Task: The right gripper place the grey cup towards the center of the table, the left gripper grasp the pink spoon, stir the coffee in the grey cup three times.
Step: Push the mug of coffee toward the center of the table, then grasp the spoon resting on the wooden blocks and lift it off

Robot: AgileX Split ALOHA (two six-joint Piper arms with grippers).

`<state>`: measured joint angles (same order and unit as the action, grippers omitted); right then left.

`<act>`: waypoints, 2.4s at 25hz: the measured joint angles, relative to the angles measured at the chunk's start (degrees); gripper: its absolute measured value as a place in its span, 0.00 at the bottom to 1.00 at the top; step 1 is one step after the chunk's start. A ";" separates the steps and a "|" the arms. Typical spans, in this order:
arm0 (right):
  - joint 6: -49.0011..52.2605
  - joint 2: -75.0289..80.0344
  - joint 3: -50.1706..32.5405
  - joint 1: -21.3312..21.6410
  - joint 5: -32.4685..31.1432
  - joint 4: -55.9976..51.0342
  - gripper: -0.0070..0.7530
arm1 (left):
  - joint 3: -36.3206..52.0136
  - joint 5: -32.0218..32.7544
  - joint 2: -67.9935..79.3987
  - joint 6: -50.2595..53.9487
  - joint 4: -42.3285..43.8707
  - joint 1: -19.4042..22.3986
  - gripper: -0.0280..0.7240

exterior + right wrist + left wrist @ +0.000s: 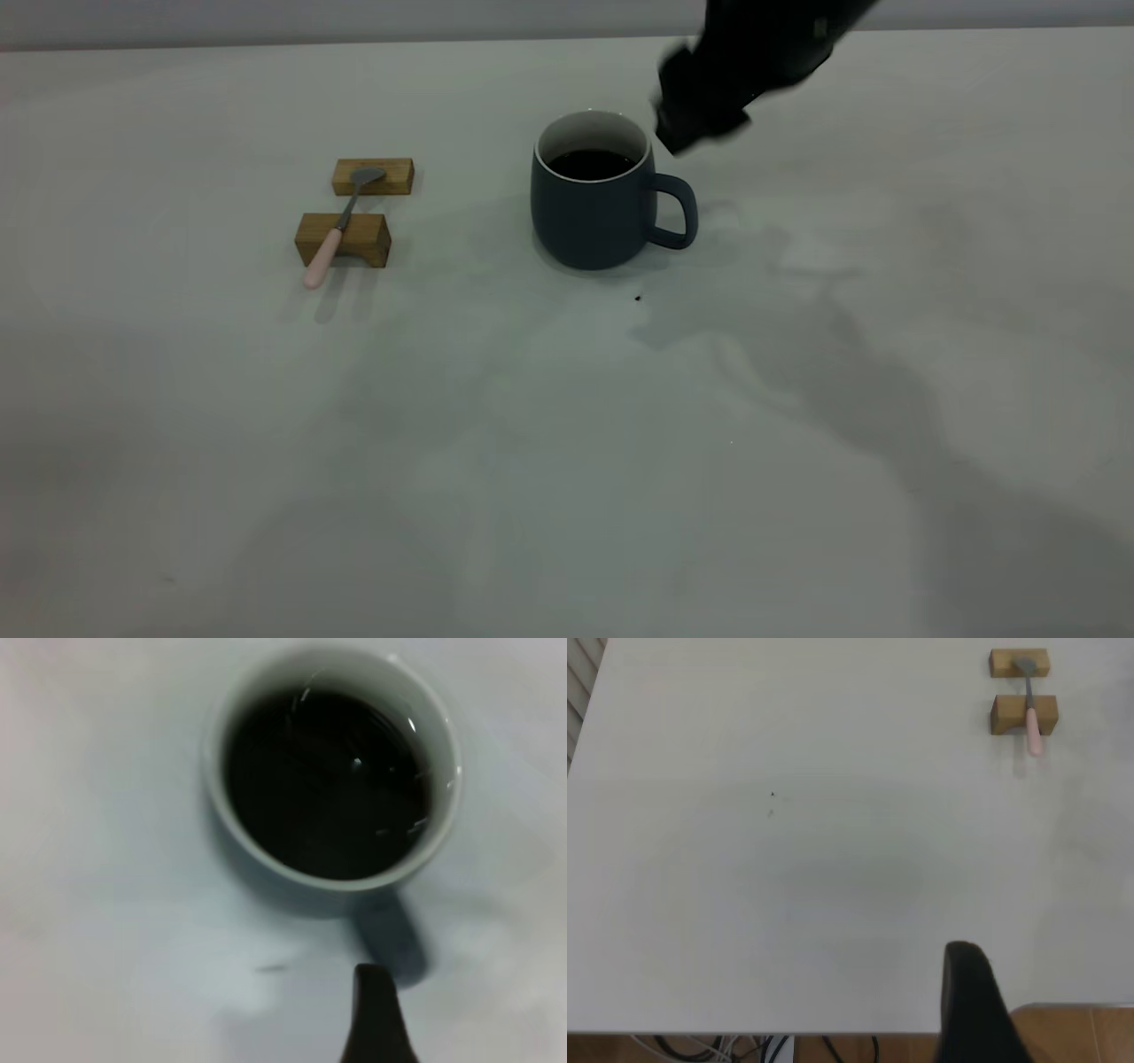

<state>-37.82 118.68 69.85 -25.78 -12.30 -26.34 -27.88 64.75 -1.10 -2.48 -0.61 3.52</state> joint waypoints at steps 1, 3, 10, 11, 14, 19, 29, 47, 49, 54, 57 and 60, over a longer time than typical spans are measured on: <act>2.94 -2.06 0.00 0.10 -5.71 -4.12 0.76 | 0.00 0.00 0.00 0.00 0.00 0.00 0.71; 4.89 -7.02 0.00 0.01 -19.76 -7.19 0.76 | 0.00 0.00 0.00 0.00 0.00 0.00 0.71; 33.27 -25.77 -7.38 -0.06 -48.90 20.31 0.76 | 0.00 0.00 0.00 0.00 0.00 0.00 0.71; 38.13 -28.75 -10.49 0.01 -49.89 23.60 0.76 | 0.00 0.00 0.00 0.00 0.00 0.00 0.71; 46.99 -40.25 -20.85 0.01 -51.67 30.97 0.76 | 0.00 0.00 0.00 0.00 0.00 0.00 0.71; 50.72 -56.04 -36.11 5.55 -52.39 32.50 0.76 | 0.00 0.00 0.00 0.00 0.00 0.00 0.71; 50.05 -87.16 -42.35 18.34 -50.99 34.02 0.76 | 0.00 0.00 0.00 -0.11 0.00 0.00 0.71; 49.94 -117.51 -42.35 21.34 -52.59 34.11 0.76 | 0.00 0.00 0.00 -0.11 0.00 0.00 0.71; 49.99 -117.51 -42.35 21.34 -52.71 34.11 0.76 | 0.00 0.00 0.00 -0.11 0.00 0.00 0.71; 50.11 -117.51 -42.35 21.34 -53.35 34.11 0.76 | 0.00 0.00 0.00 -0.11 0.00 0.00 0.71; 50.11 -117.51 -42.35 21.34 -53.40 34.11 0.76 | 0.00 0.00 0.00 -0.06 0.00 0.00 0.71; 50.11 -117.51 -42.35 21.34 -53.40 34.11 0.76 | 0.00 0.00 0.00 -0.06 0.00 0.00 0.71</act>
<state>12.28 1.17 27.49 -4.45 -65.70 7.76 -27.88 64.75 -1.10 -2.54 -0.61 3.52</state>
